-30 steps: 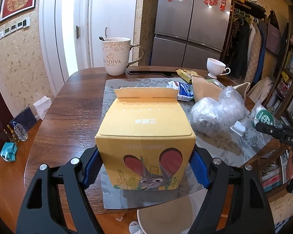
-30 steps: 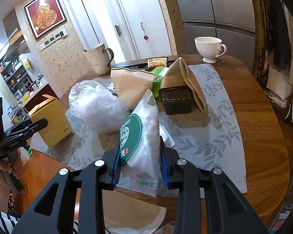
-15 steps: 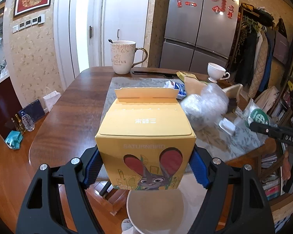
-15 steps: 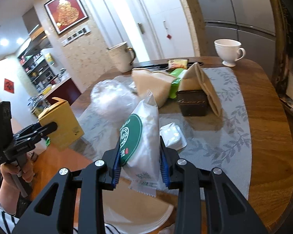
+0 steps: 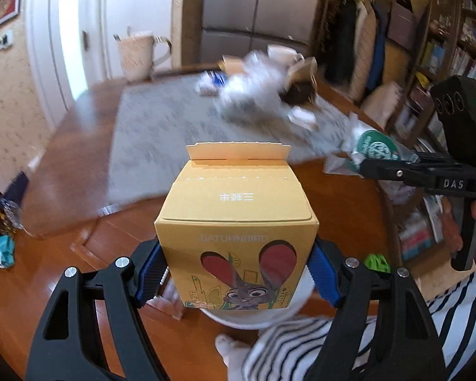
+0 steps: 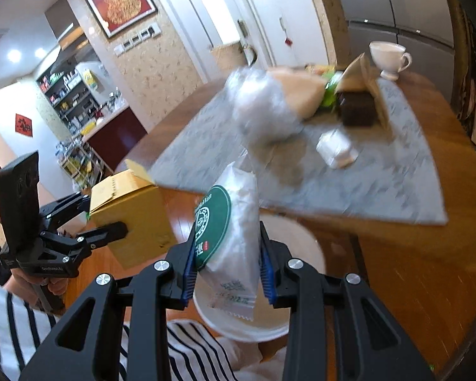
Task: Collect trash
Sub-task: 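Carry the yellow box and white bag down over the white bin with both tools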
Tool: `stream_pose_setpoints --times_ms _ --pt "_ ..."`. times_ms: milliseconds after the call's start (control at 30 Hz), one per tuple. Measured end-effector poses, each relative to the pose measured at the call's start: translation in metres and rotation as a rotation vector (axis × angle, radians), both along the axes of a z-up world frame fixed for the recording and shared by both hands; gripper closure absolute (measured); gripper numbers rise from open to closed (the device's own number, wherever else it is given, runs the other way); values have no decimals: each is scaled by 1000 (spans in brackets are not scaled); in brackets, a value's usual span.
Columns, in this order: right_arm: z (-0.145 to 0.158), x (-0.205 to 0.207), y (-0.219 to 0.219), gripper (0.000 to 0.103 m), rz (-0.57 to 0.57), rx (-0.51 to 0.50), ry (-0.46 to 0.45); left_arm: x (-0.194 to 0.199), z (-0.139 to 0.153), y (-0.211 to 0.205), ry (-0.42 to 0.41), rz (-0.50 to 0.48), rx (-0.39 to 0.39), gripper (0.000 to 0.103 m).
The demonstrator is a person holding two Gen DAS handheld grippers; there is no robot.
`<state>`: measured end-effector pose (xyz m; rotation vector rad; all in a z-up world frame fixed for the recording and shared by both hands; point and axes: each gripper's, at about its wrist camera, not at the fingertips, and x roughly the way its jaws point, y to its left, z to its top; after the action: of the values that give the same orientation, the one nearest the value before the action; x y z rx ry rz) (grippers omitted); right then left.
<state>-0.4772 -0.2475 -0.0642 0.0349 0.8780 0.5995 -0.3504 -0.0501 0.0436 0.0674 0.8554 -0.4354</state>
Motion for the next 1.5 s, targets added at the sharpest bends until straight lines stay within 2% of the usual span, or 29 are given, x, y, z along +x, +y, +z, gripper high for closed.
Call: stream_pose_setpoints --times_ms 200,433,600,867,1500 --pt "-45 -4 15 70 -47 -37 88 6 -44 -1 90 -46 16 25" --pt "-106 20 17 70 -124 -75 205 26 -93 -9 166 -50 47 25" --pt "-134 40 16 70 -164 -100 250 42 -123 -19 196 -41 85 25" --pt "-150 54 14 70 -190 -126 283 61 -151 -18 239 -5 115 25" --pt "-170 68 27 70 -166 -176 319 78 -173 -19 267 4 182 25"
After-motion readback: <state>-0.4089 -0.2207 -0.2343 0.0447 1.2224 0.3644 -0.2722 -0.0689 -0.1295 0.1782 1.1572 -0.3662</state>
